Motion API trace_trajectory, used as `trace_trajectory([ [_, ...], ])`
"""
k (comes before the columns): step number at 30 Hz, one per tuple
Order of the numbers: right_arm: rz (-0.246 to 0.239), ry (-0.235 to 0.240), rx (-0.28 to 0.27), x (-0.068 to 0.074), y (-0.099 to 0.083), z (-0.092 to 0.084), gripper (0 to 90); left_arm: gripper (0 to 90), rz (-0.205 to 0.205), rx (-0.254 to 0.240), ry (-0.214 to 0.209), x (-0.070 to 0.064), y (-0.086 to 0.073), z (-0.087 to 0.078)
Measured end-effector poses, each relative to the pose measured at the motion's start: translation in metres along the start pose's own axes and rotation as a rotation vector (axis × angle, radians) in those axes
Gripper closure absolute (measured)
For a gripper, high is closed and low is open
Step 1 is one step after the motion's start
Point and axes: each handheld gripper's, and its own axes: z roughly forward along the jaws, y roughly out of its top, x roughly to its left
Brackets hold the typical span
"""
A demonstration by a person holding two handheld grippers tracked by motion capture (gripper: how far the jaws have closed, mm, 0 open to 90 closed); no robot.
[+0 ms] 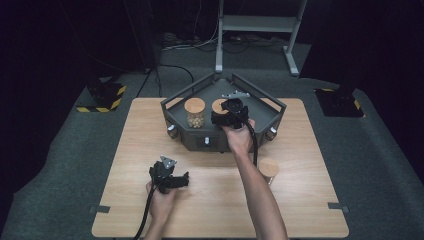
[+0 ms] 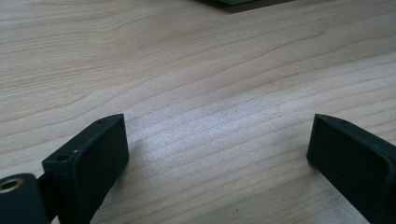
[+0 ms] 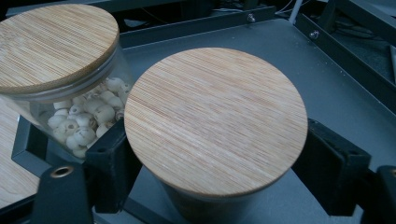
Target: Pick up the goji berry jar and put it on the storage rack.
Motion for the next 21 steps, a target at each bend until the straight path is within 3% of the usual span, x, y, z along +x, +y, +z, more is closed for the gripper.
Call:
trace_trajectory([
  [10, 0.030, 0.022, -0.021, -0.004, 0.000, -0.011, 11.5, 5.6, 0.000, 0.000, -0.001, 0.000, 0.000, 0.000],
  [21, 0.028, 0.061, -0.009, -0.003, -0.001, -0.021, 7.4, 5.6, 0.001, 0.000, -0.001, 0.000, 0.000, 0.000],
])
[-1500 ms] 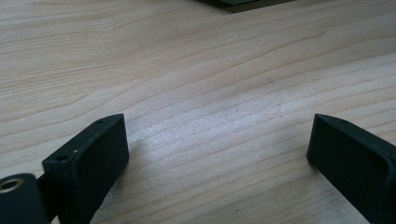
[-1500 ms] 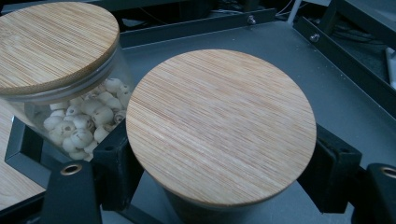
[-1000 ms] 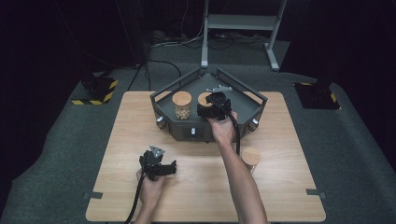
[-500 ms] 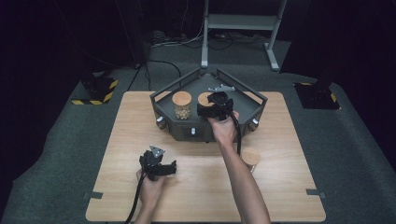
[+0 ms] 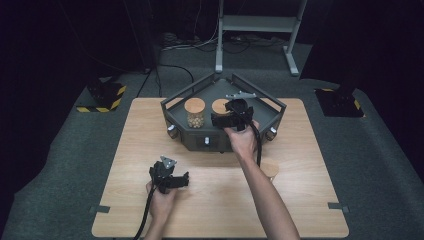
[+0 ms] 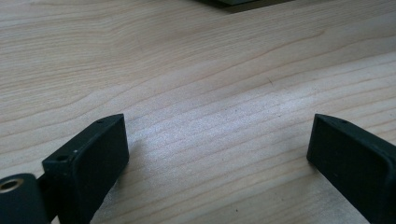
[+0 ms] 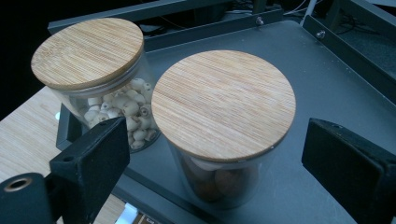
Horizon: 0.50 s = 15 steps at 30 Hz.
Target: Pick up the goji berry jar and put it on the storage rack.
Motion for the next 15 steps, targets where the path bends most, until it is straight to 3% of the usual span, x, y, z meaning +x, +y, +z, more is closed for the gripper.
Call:
trace_trajectory([
  [15, 0.025, 0.032, 0.013, -0.005, -0.002, -0.012, 6.4, 5.6, 0.000, -0.001, 0.000, 0.000, 0.000, 0.000],
])
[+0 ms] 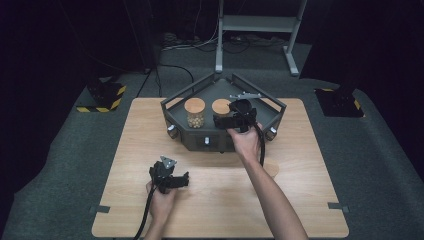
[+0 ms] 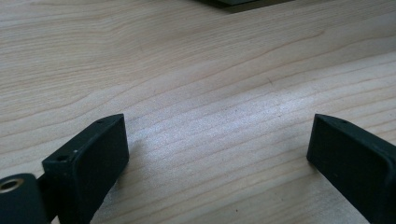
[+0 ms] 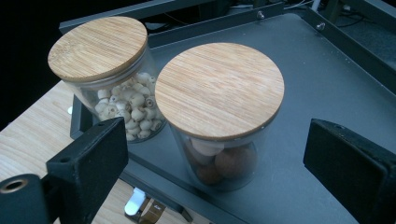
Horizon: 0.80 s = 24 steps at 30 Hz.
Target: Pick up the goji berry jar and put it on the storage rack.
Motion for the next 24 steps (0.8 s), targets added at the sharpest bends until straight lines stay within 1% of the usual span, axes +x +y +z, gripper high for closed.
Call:
trace_trajectory([
  [4, -0.009, -0.001, 0.008, 0.000, 0.000, -0.002, 6.4, 5.6, 0.000, 0.000, 0.000, 0.000, 0.000, 0.000],
  [9, -0.011, 0.003, 0.001, -0.002, 0.000, -0.007, 6.1, 5.6, 0.001, -0.001, 0.000, 0.000, 0.000, 0.000],
  [10, -0.012, 0.009, 0.000, -0.002, 0.000, -0.008, 5.8, 5.6, 0.001, -0.001, 0.000, 0.000, 0.000, 0.000],
  [11, -0.013, 0.030, -0.006, -0.003, 0.000, -0.010, 5.1, 5.6, 0.001, -0.001, 0.000, 0.000, 0.000, 0.000],
  [12, -0.013, 0.030, -0.006, -0.003, 0.000, -0.010, 5.1, 5.6, 0.001, -0.001, -0.001, 0.000, 0.000, 0.000],
  [15, -0.011, 0.053, -0.020, -0.005, -0.001, -0.015, 4.5, 5.6, 0.001, -0.001, -0.001, 0.000, 0.000, 0.000],
  [19, -0.012, 0.065, -0.035, -0.009, -0.002, -0.021, 4.5, 5.6, 0.001, -0.001, -0.001, 0.000, 0.000, 0.000],
  [22, -0.012, 0.071, -0.037, -0.012, -0.004, -0.025, 4.4, 5.6, 0.002, -0.001, -0.001, 0.000, 0.000, 0.000],
  [24, -0.005, 0.073, -0.043, -0.014, -0.005, -0.027, 4.4, 5.6, 0.002, -0.001, -0.001, 0.000, 0.000, 0.000],
])
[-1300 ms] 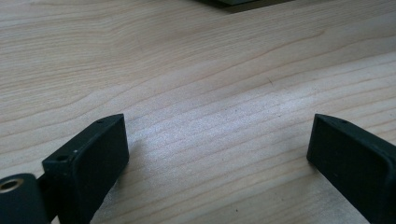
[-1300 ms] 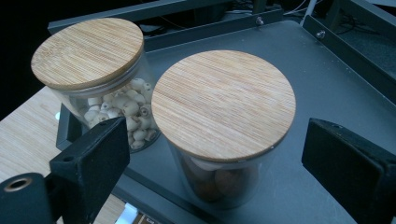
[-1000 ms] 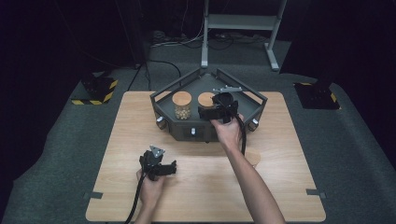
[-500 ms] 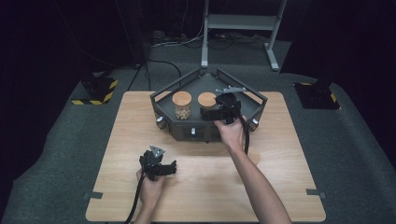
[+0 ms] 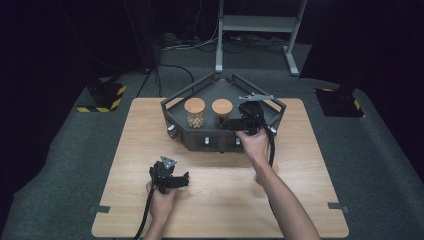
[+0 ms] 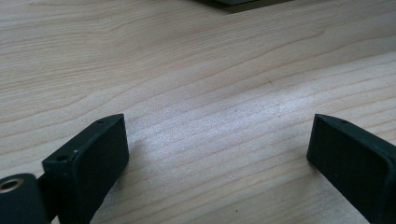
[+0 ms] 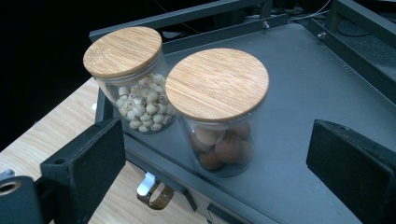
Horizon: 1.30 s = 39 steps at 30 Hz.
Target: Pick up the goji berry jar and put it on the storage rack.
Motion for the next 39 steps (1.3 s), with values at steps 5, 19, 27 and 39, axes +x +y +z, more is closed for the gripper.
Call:
trace_trajectory([
  [5, 0.011, 0.005, -0.006, -0.005, -0.003, -0.006, 3.9, 5.6, 0.000, 0.000, 0.000, 0.000, 0.000, 0.000],
  [19, 0.038, 0.017, -0.043, -0.025, -0.012, -0.021, 2.3, 5.6, 0.000, 0.000, 0.000, 0.000, 0.000, 0.000],
  [27, -0.014, 0.009, -0.002, -0.029, -0.020, -0.027, 2.8, 5.6, 0.000, 0.000, 0.000, 0.000, 0.000, 0.000],
  [39, 0.019, -0.109, -0.015, -0.043, -0.037, -0.034, 4.5, 5.6, 0.001, 0.001, -0.001, 0.000, 0.000, 0.000],
])
